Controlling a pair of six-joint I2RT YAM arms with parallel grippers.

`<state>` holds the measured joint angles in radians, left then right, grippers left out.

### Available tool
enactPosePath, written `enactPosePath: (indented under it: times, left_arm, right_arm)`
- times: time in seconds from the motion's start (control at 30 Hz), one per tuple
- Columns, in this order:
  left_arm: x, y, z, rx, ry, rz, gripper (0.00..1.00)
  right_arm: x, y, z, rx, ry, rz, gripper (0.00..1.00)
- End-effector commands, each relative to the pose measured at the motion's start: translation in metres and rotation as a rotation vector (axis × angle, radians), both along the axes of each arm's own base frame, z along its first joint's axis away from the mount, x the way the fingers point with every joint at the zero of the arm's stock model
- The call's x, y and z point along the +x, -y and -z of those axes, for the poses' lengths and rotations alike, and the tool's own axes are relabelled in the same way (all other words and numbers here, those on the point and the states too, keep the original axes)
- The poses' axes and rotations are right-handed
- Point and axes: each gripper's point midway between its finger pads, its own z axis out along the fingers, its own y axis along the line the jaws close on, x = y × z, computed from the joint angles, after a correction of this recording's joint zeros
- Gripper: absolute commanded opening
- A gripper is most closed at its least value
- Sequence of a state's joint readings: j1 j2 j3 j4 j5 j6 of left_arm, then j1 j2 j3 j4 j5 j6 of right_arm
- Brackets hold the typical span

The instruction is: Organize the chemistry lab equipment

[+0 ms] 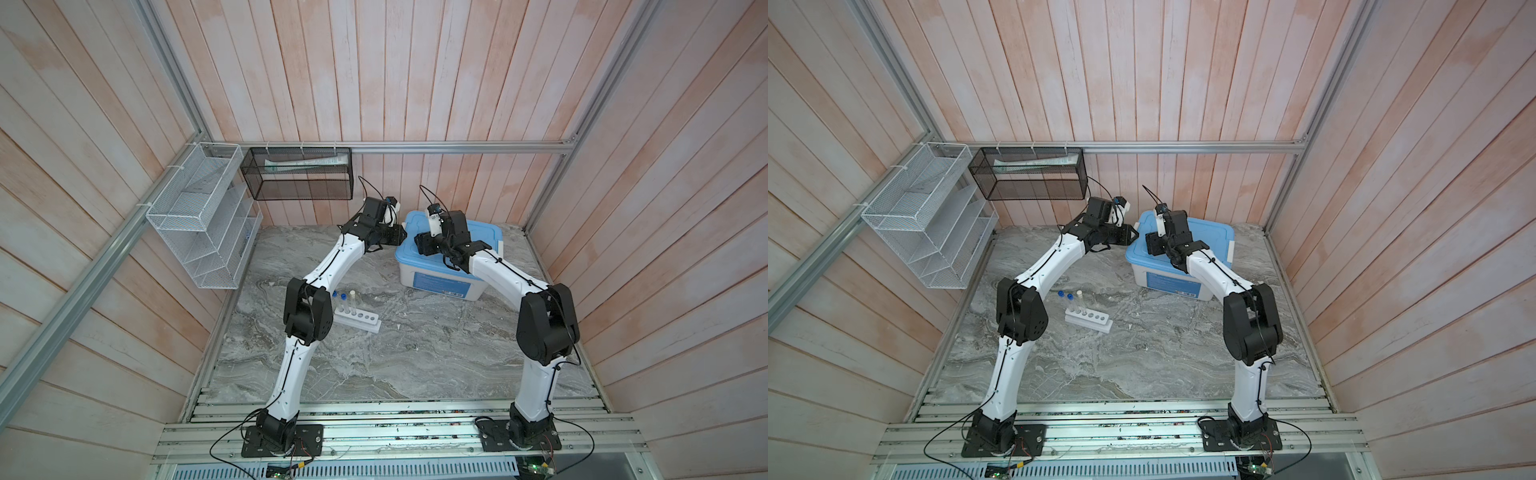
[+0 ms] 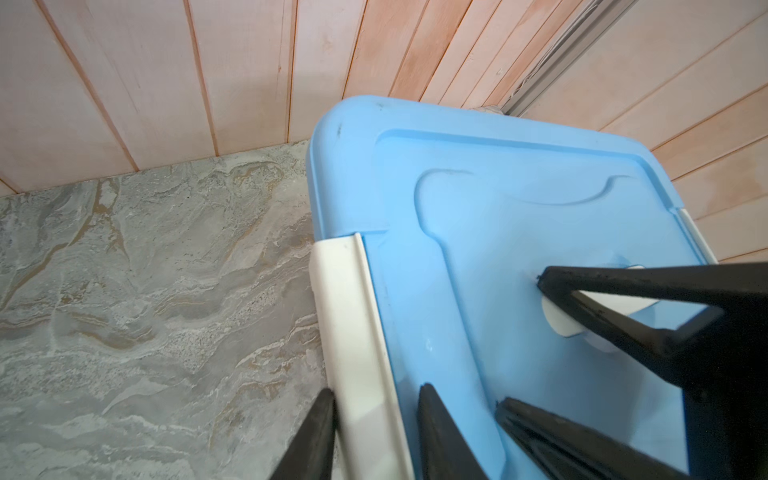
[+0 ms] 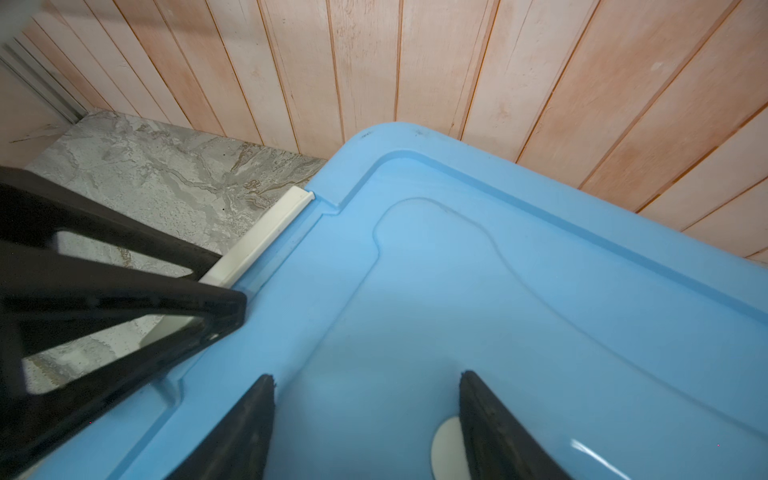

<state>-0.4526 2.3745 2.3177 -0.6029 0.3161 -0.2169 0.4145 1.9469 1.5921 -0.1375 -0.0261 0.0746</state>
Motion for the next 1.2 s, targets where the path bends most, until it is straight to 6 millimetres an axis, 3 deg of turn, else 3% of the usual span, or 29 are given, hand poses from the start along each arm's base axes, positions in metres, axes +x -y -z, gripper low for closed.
enactPosePath:
  times: [0.0, 0.5, 0.6, 0.67, 0.73, 0.83, 0.93, 1.03, 1.17]
  left_arm:
    - [-0.011, -0.005, 0.049, 0.1, -0.114, -0.016, 0.33]
    - [-0.019, 0.01, 0.048, 0.104, -0.113, -0.022, 0.28]
    - [-0.02, 0.016, 0.03, 0.05, -0.078, 0.009, 0.31]
    - [-0.022, 0.023, 0.002, -0.028, -0.024, 0.063, 0.36]
    - [-0.02, 0.023, -0.037, -0.112, 0.056, 0.097, 0.42]
    - [-0.016, 0.004, -0.096, -0.181, 0.183, 0.091, 0.5]
    - [-0.019, -0.028, -0.144, -0.22, 0.289, 0.065, 0.5]
    - [-0.03, -0.07, -0.178, -0.232, 0.377, 0.01, 0.5]
    - [-0.05, -0.133, -0.191, -0.225, 0.435, -0.108, 0.51]
  right_arm:
    - [-0.046, 0.013, 0.106, -0.108, -0.339, 0.008, 0.7]
    - [-0.046, 0.013, 0.104, -0.099, -0.34, 0.017, 0.7]
    - [-0.047, 0.014, 0.105, -0.099, -0.341, 0.018, 0.7]
    - [-0.046, 0.014, 0.104, -0.098, -0.338, 0.017, 0.7]
    - [-0.045, 0.014, 0.102, -0.102, -0.337, 0.013, 0.7]
    - [-0.041, 0.02, 0.095, -0.109, -0.326, 0.026, 0.7]
    - [-0.037, 0.025, 0.085, -0.096, -0.308, 0.037, 0.7]
    - [-0.033, 0.028, 0.076, -0.083, -0.295, 0.042, 0.7]
    - [-0.03, 0.033, 0.067, -0.075, -0.278, 0.049, 0.7]
